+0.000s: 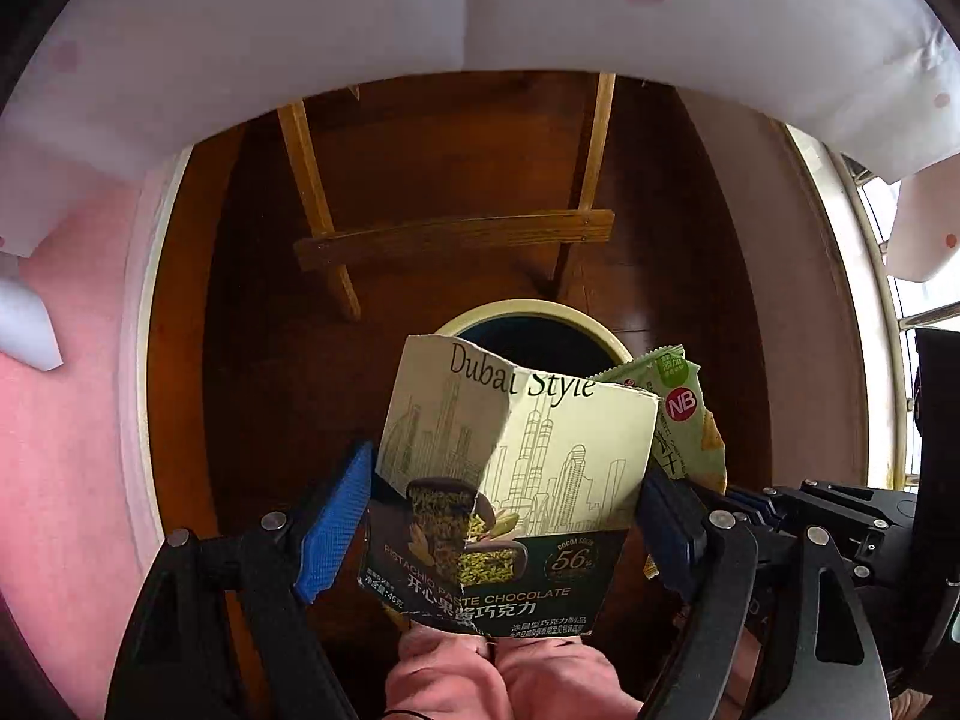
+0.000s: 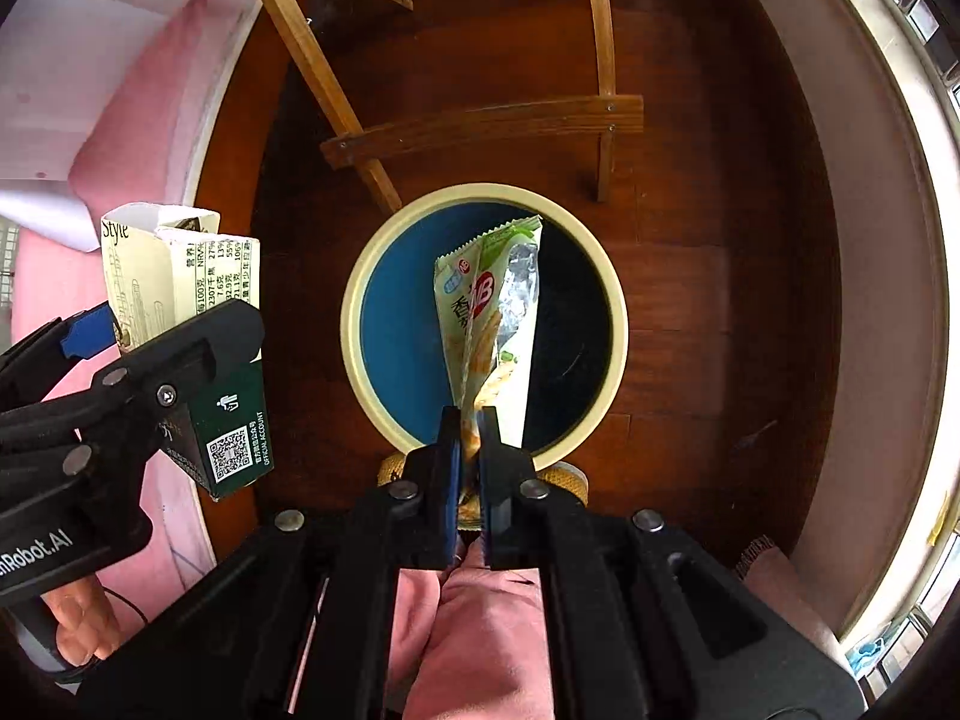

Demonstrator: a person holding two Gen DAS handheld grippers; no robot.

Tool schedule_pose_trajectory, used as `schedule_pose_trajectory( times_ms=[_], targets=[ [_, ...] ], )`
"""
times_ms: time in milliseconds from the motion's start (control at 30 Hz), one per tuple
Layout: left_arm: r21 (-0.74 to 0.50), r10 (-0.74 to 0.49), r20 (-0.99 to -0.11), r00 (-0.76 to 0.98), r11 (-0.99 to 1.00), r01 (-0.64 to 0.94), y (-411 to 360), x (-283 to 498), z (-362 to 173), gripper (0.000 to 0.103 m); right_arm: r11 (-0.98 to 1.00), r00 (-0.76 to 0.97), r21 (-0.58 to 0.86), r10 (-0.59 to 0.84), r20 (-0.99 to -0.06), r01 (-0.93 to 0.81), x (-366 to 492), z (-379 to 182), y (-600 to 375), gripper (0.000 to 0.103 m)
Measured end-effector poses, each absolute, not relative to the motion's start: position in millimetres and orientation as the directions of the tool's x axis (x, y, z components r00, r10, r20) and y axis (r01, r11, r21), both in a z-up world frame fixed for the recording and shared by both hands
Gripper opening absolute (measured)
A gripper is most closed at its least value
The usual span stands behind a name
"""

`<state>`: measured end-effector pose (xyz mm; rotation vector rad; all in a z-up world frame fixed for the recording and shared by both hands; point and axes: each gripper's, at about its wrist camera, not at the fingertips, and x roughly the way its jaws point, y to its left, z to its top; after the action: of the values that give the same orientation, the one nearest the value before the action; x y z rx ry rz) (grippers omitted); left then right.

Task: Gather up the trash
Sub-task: 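Carry both items over the bin and open both tools to drop them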

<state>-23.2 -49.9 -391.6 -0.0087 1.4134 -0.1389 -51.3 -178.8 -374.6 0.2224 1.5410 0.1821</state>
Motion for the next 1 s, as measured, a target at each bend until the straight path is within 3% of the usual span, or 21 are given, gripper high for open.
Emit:
schedule_pose_trajectory(
  times_ms=[133, 267, 333, 367, 567, 767, 1000],
  targets=[
    [-0.087, -0.104, -0.986, 0.132, 0.987, 0.132, -61, -25, -445, 0.086, 0.971, 0.023, 0.234, 0.233, -0.972, 0.055, -49, -428, -185, 0.003],
    [-0.08, -0.103, -0.985, 0.135, 0.983, 0.168, -69, -22, -470, 0.092, 0.968, 0.012, 0.231, 0.231, -0.973, 0.095, -53, -459, -196, 0.013],
    [-0.095, -0.118, -0.985, 0.129, 0.981, 0.17, -70, -21, -475, 0.097, 0.962, 0.016, 0.249, 0.248, -0.969, 0.109, -53, -468, -198, 0.033],
    [-0.1, -0.123, -0.984, 0.129, 0.98, 0.171, -73, -24, -476, 0.098, 0.961, 0.019, 0.254, 0.254, -0.967, 0.113, -54, -469, -199, 0.036],
    [-0.106, -0.13, -0.984, 0.122, 0.977, 0.186, -60, -10, -466, 0.099, 0.96, 0.026, 0.252, 0.251, -0.968, 0.122, -42, -465, -181, 0.037],
    [-0.114, -0.138, -0.981, 0.133, 0.978, 0.177, -49, -5, -428, 0.099, 0.959, 0.057, 0.241, 0.235, -0.97, 0.146, -40, -421, -182, 0.037],
    [-0.115, -0.149, -0.975, 0.165, 0.973, 0.199, -32, -13, -330, 0.099, 0.95, 0.116, 0.249, 0.231, -0.966, 0.185, -53, -323, -184, 0.037]
  ],
)
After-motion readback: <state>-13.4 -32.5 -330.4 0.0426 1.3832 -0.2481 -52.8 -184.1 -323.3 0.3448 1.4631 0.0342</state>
